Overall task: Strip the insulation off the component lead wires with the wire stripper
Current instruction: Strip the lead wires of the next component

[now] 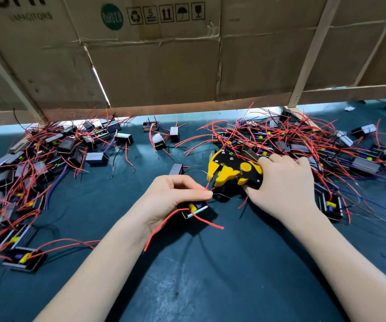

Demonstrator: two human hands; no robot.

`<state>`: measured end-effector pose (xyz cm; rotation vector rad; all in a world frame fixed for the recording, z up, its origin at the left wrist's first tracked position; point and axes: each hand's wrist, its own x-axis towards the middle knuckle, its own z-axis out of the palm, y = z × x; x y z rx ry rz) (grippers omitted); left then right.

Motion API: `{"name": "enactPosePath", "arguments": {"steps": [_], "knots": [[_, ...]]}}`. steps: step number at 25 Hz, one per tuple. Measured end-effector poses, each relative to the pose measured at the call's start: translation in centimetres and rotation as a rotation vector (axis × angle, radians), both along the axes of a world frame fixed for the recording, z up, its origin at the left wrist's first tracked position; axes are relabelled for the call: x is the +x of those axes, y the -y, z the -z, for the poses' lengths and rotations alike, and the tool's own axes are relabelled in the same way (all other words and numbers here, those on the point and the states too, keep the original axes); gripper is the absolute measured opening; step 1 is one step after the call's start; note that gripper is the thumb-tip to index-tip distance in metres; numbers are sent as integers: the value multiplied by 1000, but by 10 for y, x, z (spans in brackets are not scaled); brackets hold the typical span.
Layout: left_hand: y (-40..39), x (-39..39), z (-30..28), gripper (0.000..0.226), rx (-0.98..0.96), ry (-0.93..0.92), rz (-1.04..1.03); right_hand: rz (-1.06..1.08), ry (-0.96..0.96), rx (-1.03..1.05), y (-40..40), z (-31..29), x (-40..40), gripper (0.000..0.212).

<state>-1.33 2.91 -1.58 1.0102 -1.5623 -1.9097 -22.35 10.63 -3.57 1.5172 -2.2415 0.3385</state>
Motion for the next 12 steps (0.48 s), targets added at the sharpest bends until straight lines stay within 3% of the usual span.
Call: {"name": "enactPosePath", "arguments": {"steps": [12], "knots": [[1, 0, 3, 17, -144, 151, -1, -173, -71, -50, -3, -7, 4, 34]]}}
